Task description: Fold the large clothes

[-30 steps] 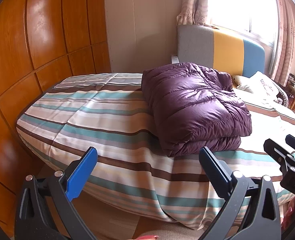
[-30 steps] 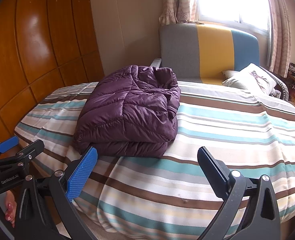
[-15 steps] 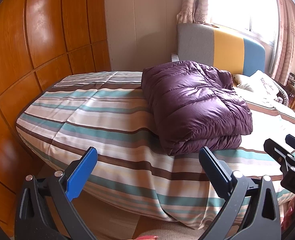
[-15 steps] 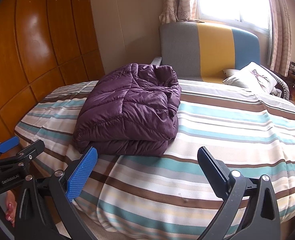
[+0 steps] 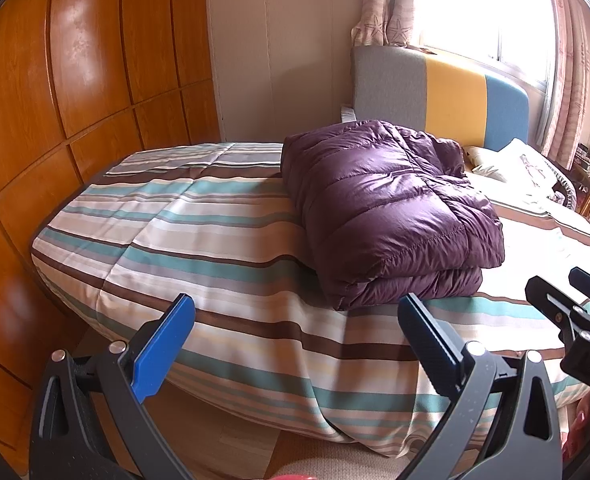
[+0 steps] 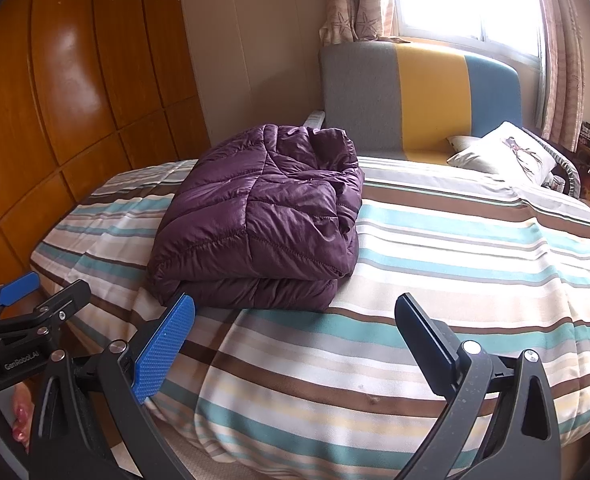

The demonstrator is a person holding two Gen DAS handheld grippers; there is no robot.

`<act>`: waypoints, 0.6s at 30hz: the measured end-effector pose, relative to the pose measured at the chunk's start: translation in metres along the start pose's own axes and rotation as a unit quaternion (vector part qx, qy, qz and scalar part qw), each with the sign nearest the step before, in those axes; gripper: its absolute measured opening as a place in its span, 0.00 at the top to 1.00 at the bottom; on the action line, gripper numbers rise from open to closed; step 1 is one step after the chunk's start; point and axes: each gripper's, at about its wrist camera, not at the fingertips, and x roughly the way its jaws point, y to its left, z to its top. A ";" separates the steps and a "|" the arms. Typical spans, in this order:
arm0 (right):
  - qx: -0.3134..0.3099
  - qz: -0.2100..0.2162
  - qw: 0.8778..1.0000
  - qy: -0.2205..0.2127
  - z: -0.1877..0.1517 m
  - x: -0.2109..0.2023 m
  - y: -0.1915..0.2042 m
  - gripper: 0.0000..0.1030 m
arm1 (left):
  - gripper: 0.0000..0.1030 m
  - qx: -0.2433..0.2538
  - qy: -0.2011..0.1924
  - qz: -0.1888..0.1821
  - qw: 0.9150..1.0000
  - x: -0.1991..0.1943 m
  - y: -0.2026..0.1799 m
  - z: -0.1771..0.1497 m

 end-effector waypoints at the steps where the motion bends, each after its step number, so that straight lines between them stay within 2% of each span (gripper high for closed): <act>1: 0.001 0.001 1.000 0.000 0.000 0.000 0.000 0.03 | 0.02 0.000 0.001 -0.002 1.000 0.000 0.000 0.000; 18: 0.002 0.002 1.000 0.007 0.000 0.003 -0.002 0.03 | 0.02 -0.007 0.009 -0.016 1.000 0.001 0.000 0.000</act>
